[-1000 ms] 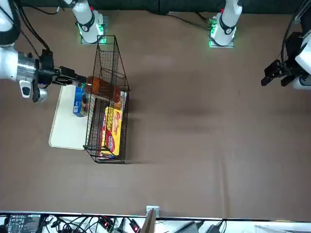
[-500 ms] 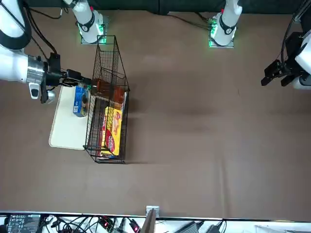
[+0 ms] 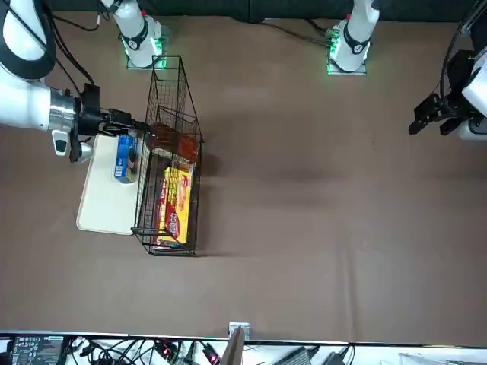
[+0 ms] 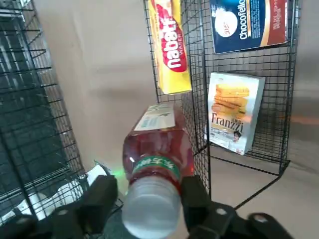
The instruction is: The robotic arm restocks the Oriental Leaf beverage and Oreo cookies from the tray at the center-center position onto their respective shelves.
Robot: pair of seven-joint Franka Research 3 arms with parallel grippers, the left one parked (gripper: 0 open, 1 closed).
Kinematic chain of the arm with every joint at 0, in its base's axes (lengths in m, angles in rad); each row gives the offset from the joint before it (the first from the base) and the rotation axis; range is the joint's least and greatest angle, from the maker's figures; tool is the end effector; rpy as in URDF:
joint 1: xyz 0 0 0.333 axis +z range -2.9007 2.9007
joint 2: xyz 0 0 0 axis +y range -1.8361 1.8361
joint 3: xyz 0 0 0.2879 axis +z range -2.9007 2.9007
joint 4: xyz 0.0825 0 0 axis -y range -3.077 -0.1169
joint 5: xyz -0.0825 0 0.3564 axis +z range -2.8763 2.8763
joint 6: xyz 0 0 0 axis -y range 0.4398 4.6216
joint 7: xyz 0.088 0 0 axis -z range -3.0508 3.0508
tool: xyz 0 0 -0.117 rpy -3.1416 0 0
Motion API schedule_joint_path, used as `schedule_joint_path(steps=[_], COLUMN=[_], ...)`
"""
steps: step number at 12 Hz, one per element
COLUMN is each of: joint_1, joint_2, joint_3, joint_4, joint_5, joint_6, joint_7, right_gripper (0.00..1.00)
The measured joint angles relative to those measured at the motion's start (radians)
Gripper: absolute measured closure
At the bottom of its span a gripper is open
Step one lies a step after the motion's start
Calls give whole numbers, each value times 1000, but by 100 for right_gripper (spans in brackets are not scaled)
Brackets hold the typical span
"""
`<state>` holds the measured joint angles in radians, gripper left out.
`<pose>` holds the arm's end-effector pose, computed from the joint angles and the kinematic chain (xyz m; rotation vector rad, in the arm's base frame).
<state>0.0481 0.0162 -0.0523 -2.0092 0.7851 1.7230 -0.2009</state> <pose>0.5062 0.0703 0.4261 -2.3535 0.0616 0.2584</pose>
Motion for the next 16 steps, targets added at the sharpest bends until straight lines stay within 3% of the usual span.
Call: schedule_joint_path(steps=[2,3,7,10,16], joint_1=[-1,-3,-11,-61,-174], joint_2=[-3,-3,-6,-11,-19], joint_3=[-2,-3,-13,-19,-27], joint_4=[3,5,12,36,70], joint_5=[4,5,4,-30,-216], joint_6=[-1,-1,-15,-62,-111], joint_7=[-1,-1,-4,-7,-65], right_gripper=[2,0,0,0,0])
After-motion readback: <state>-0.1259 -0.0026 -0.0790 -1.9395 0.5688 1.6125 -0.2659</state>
